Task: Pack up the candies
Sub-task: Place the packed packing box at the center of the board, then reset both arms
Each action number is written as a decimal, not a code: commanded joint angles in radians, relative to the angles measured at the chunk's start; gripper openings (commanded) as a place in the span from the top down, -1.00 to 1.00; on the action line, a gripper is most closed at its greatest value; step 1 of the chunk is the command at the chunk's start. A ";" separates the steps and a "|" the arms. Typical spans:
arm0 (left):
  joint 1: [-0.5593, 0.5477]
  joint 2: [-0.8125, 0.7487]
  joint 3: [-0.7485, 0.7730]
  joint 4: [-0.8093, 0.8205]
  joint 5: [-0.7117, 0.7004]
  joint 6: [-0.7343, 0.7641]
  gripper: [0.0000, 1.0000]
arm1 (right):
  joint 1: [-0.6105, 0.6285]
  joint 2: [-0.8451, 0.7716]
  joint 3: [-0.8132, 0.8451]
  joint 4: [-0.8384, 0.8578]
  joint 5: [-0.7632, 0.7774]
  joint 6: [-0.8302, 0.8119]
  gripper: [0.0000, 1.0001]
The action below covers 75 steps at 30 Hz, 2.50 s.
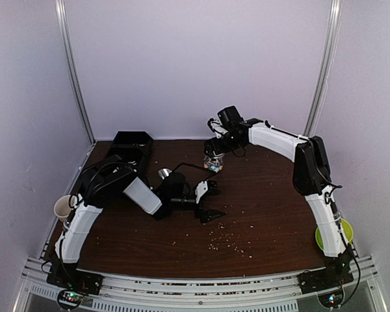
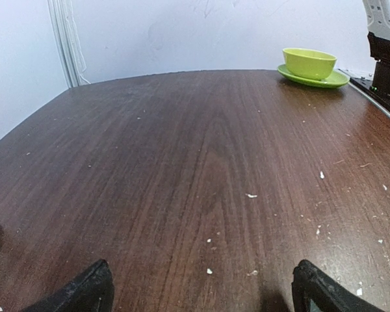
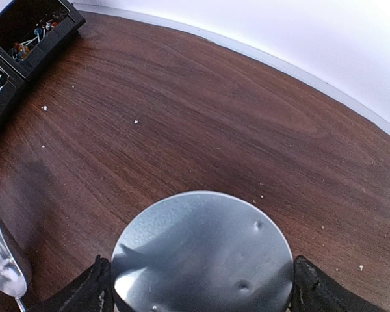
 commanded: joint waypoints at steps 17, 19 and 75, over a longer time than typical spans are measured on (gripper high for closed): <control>-0.019 -0.011 -0.048 -0.141 -0.057 0.071 -0.96 | 0.007 -0.191 -0.073 0.058 0.067 -0.034 -0.99; -0.029 -0.029 -0.050 -0.163 -0.071 0.071 -0.96 | 0.006 -0.275 -0.158 0.080 0.110 -0.037 -0.99; 0.326 -1.799 -0.582 -1.274 -1.109 -0.329 -0.96 | -0.117 -1.773 -1.603 0.218 0.300 0.120 -0.99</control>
